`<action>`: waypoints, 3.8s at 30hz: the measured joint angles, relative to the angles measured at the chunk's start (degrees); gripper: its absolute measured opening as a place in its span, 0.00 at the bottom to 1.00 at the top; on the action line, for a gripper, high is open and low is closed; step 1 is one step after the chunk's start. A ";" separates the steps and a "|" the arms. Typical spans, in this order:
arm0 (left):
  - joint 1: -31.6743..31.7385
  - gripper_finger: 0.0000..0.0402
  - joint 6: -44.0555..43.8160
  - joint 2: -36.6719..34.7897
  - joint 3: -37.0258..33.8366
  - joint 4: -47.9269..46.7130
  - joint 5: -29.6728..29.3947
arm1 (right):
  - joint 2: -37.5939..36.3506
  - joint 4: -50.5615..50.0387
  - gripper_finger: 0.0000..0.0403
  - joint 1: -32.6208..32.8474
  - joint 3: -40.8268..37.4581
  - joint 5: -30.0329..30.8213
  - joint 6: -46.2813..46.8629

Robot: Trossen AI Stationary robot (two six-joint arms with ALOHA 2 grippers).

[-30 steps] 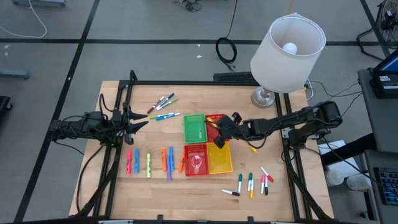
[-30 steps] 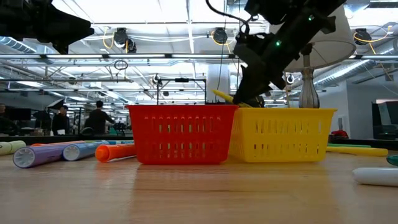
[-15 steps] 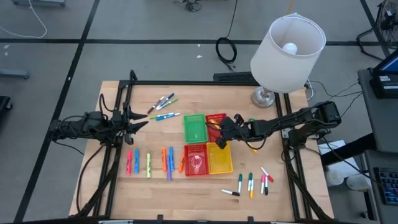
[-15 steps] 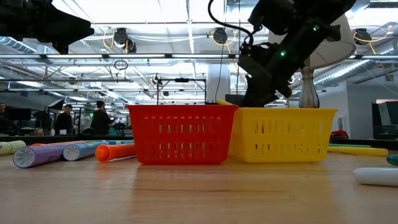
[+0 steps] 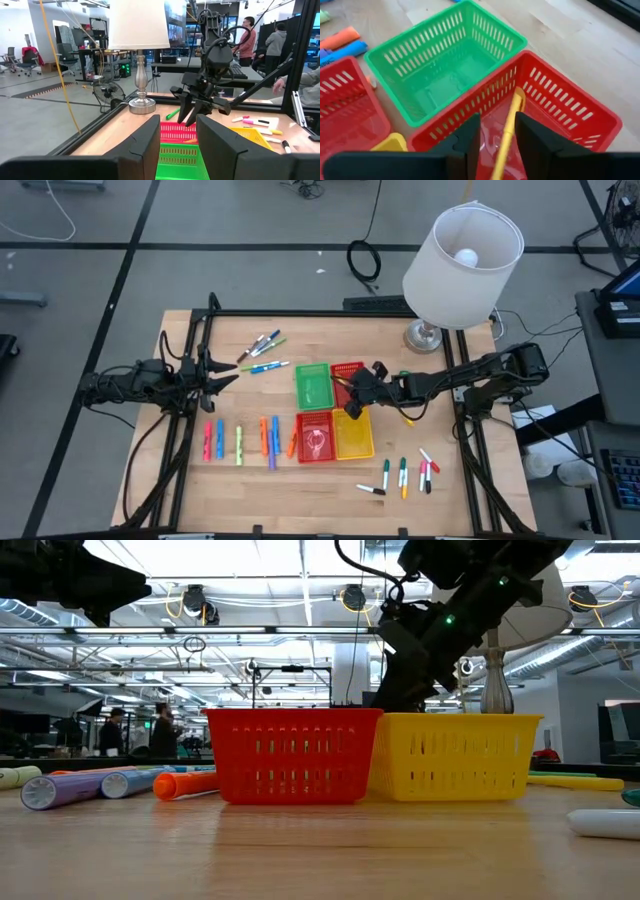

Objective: Pick & Place Markers
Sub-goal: Put the green pen into the top red bin

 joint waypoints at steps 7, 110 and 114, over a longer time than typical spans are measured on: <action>0.01 0.33 0.00 -0.01 0.00 0.00 0.00 | -7.12 -4.67 0.32 0.00 0.30 -5.87 -4.83; -0.01 0.33 0.00 0.01 0.00 0.00 0.00 | -25.67 -26.41 0.08 -19.01 -15.32 -24.06 -4.43; -0.01 0.33 0.00 0.01 0.00 0.00 0.00 | -25.70 -21.40 0.07 -13.83 -15.23 -24.11 -2.25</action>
